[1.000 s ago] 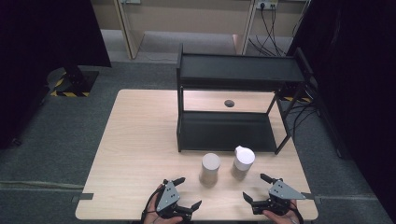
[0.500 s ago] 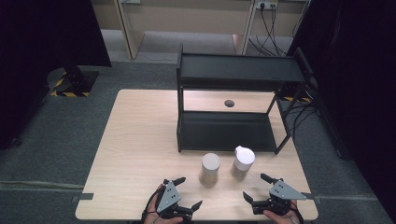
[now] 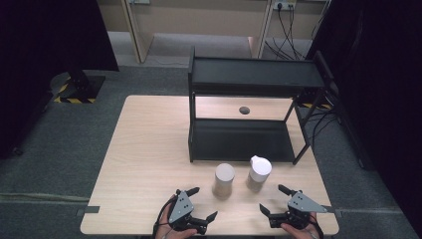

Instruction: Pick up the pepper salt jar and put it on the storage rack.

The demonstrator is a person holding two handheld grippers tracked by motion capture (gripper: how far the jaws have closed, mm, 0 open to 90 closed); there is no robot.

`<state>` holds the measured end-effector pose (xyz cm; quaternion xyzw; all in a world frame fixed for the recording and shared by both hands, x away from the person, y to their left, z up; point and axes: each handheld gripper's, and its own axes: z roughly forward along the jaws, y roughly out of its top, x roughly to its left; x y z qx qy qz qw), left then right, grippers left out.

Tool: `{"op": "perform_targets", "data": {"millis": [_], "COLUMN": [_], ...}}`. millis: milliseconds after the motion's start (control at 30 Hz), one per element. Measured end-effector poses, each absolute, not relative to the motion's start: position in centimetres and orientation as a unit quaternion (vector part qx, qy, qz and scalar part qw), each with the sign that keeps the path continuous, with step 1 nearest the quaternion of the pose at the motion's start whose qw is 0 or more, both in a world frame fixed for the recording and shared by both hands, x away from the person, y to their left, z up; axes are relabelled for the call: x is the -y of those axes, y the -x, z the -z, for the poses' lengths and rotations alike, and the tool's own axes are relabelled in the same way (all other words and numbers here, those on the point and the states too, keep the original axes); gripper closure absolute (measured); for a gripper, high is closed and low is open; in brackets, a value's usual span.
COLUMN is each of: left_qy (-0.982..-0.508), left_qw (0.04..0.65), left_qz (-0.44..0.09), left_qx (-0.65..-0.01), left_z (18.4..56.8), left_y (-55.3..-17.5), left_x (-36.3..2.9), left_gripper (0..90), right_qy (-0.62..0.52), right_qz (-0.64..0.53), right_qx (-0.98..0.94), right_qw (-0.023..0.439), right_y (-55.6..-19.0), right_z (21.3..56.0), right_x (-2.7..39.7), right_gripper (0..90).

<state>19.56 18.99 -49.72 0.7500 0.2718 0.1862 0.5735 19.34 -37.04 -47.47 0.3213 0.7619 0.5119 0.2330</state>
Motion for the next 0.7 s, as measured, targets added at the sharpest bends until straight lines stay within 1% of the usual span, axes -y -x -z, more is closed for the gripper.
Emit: {"op": "perform_targets", "data": {"millis": [400, 700], "left_qy": [-0.757, -0.760], "left_qw": [0.568, 0.564], "left_qz": [-0.186, -0.186], "left_qx": [-0.264, -0.266], "left_z": [48.6, 47.6], "left_y": [-21.6, -22.9], "left_x": [-16.7, -15.8], "left_gripper": [4.1, 4.1], "right_qy": [-0.323, -0.322], "right_qz": [-0.516, -0.517], "right_qx": [-0.758, -0.759], "right_qw": [0.232, 0.231], "right_y": [-19.3, -19.4], "right_z": [47.5, 47.5], "right_x": [37.2, 37.2], "right_gripper": [1.5, 1.5]}}
